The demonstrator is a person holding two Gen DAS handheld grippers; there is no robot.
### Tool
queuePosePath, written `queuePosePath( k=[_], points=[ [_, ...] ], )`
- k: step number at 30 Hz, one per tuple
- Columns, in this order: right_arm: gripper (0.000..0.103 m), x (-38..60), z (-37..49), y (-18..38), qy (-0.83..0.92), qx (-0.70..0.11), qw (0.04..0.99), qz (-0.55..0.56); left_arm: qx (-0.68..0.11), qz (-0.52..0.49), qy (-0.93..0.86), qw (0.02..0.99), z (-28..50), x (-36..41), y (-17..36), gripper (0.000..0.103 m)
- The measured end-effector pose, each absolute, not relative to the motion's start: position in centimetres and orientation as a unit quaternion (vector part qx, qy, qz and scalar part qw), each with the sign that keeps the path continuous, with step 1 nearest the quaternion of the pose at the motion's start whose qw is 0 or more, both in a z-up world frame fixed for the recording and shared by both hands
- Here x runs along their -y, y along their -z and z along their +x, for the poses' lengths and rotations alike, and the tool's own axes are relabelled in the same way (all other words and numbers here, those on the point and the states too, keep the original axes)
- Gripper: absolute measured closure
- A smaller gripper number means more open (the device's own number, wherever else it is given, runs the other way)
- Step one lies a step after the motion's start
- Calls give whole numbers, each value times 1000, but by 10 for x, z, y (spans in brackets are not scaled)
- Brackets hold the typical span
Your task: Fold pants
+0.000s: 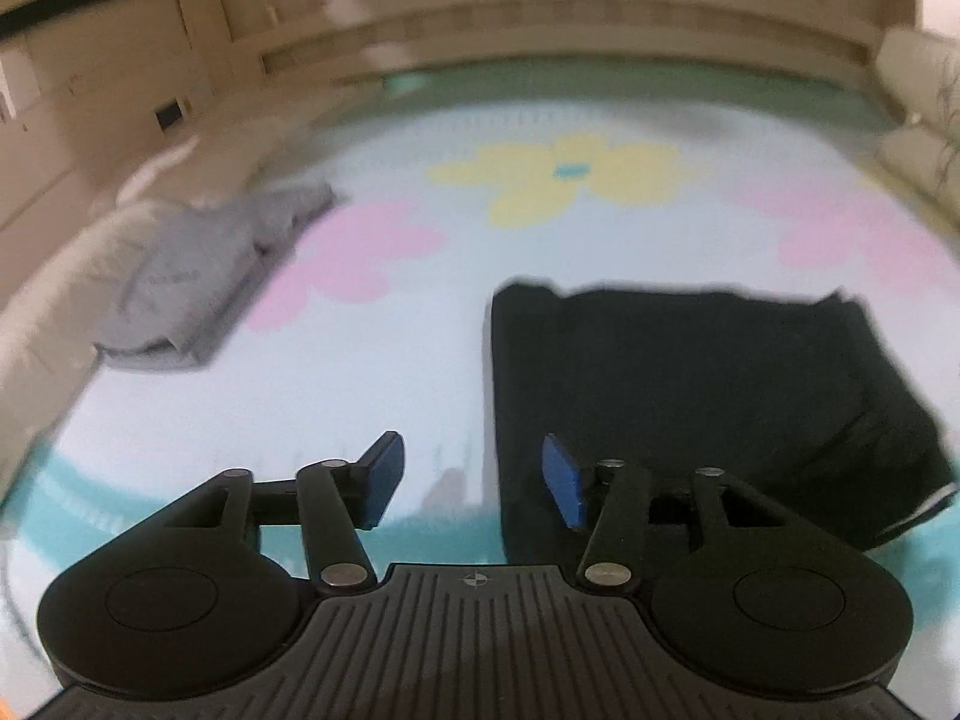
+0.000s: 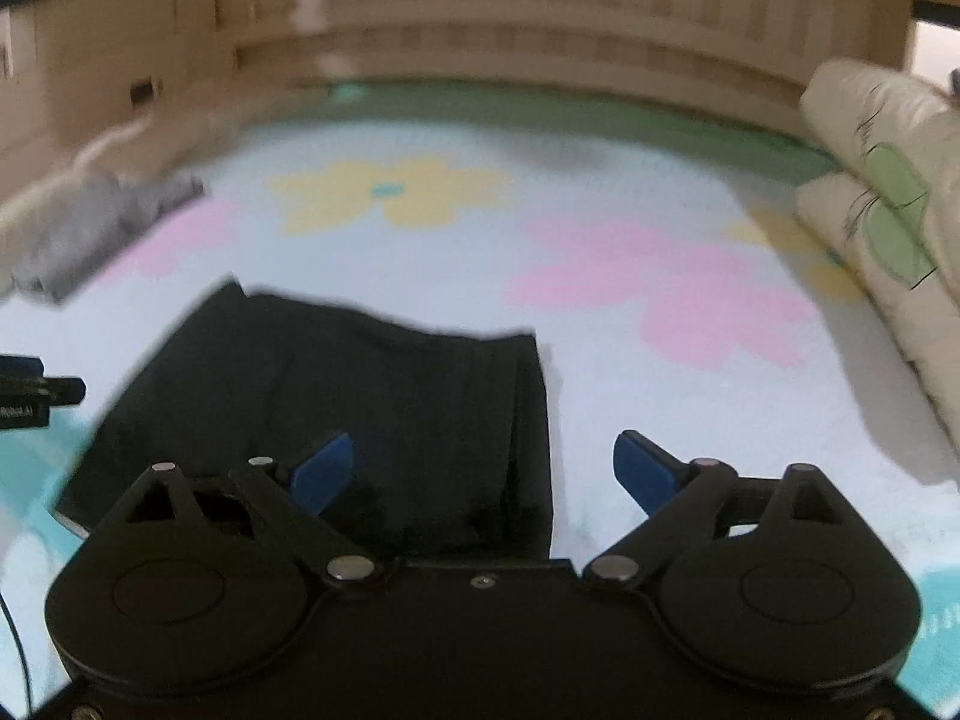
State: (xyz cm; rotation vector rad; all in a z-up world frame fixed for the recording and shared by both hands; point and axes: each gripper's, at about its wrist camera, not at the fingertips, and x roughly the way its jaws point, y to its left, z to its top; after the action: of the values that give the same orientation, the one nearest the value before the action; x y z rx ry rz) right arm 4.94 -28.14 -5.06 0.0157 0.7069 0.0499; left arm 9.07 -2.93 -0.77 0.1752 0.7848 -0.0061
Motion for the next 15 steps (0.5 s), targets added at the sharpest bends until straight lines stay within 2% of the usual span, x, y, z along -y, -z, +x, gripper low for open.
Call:
queuePosePath(
  k=[2, 9, 15],
  points=[
    [4, 285, 42, 36, -16, -336, 941, 27, -369, 82, 6, 926, 76, 35, -11, 32],
    [2, 281, 11, -6, -2, -330, 941, 80, -303, 125, -7, 945, 24, 60, -49, 27],
    [1, 268, -22, -24, 0, -312, 948, 58, -316, 117, 5, 941, 1, 55, -58, 27]
  ],
)
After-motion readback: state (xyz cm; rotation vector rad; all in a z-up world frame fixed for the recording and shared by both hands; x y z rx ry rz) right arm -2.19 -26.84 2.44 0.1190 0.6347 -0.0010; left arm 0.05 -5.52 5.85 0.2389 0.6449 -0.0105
